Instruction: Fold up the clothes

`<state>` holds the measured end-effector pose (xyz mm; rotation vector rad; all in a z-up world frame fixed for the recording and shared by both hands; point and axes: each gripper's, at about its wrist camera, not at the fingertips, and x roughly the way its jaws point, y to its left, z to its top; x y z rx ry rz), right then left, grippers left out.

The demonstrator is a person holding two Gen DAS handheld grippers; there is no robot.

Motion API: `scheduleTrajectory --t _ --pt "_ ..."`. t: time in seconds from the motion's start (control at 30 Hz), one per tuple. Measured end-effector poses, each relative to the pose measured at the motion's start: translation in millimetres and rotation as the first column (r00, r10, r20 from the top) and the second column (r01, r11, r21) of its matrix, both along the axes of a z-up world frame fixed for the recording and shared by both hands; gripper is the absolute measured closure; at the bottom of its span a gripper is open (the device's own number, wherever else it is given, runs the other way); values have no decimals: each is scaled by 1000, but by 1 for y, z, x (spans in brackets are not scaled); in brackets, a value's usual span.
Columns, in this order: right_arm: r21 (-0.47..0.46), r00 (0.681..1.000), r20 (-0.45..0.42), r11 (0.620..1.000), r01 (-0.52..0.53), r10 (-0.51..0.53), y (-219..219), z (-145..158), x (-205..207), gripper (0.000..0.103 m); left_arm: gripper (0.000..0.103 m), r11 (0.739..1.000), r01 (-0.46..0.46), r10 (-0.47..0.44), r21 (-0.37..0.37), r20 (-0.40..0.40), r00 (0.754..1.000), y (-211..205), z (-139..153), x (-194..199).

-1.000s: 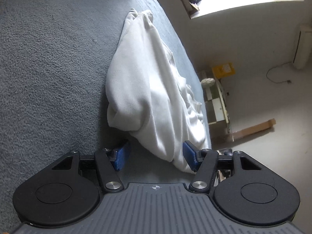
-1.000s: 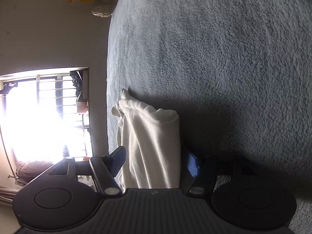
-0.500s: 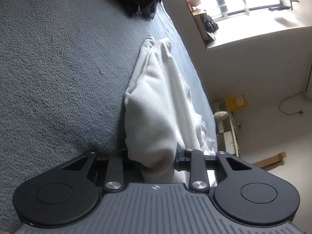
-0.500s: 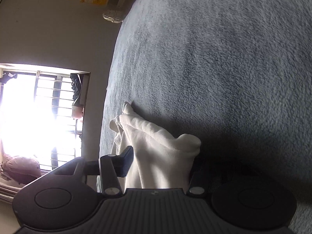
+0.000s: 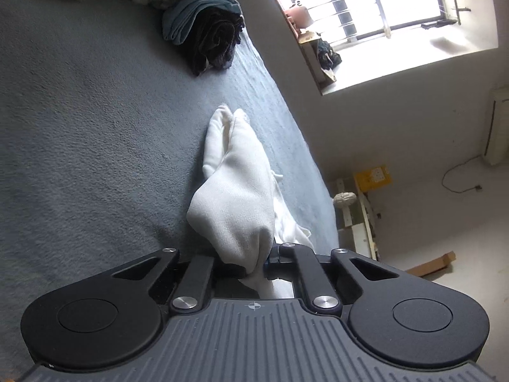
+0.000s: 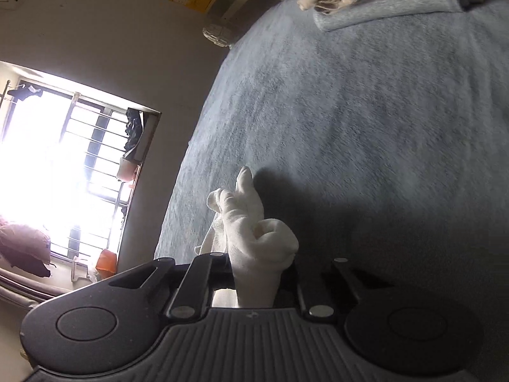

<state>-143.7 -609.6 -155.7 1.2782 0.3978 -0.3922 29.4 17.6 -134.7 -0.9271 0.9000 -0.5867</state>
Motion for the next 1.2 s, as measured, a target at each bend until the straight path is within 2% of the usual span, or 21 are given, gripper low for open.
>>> scheduleTrajectory --t 0.13,0.23,0.33,0.37,0.43,0.5,0.53,0.6,0.7,0.77,0.87,0.97,1.07,1.2 --pt "89 999 -44 996 -10 14 19 1 -60 90 96 997 62 -61 48 -12 998 29 15 -43" --pt "141 996 -82 990 -13 25 37 0 -109 90 96 993 89 -81 83 -92 992 47 11 -78" --pt "183 989 -141 983 -9 35 48 -10 -145 89 94 981 131 -106 141 -172 979 55 -7 -99" --pt "204 986 -162 979 -4 38 48 -16 -154 89 91 975 155 -123 158 -195 973 55 -16 -100" --pt "250 977 -209 968 3 51 46 -30 -163 84 75 960 200 -155 197 -222 962 55 -27 -100" --pt "279 960 -264 960 -14 91 39 -41 -161 79 73 939 235 -187 252 -201 962 56 -25 -96" --pt "284 951 -287 958 -32 117 35 -43 -158 78 68 927 252 -203 280 -191 960 57 -25 -94" --pt "260 933 -317 962 -85 169 30 -33 -151 73 65 900 267 -230 344 -146 962 61 -13 -93" --pt "166 906 -387 979 -115 172 25 -11 -150 49 61 868 272 -260 414 -88 962 70 7 -91" --pt "110 885 -440 987 -115 152 22 3 -155 40 60 854 248 -261 457 -36 965 80 19 -95" --pt "8 878 -465 992 -126 115 24 20 -150 40 57 844 194 -244 500 35 969 88 30 -92" --pt "-94 871 -485 986 -137 75 26 37 -146 40 56 860 154 -221 487 83 972 84 33 -81" --pt "-192 865 -500 969 -157 41 29 55 -140 40 55 873 144 -219 466 110 970 63 34 -67" --pt "-303 857 -502 905 -299 115 60 78 -99 40 53 840 128 -228 528 128 965 35 28 -51"
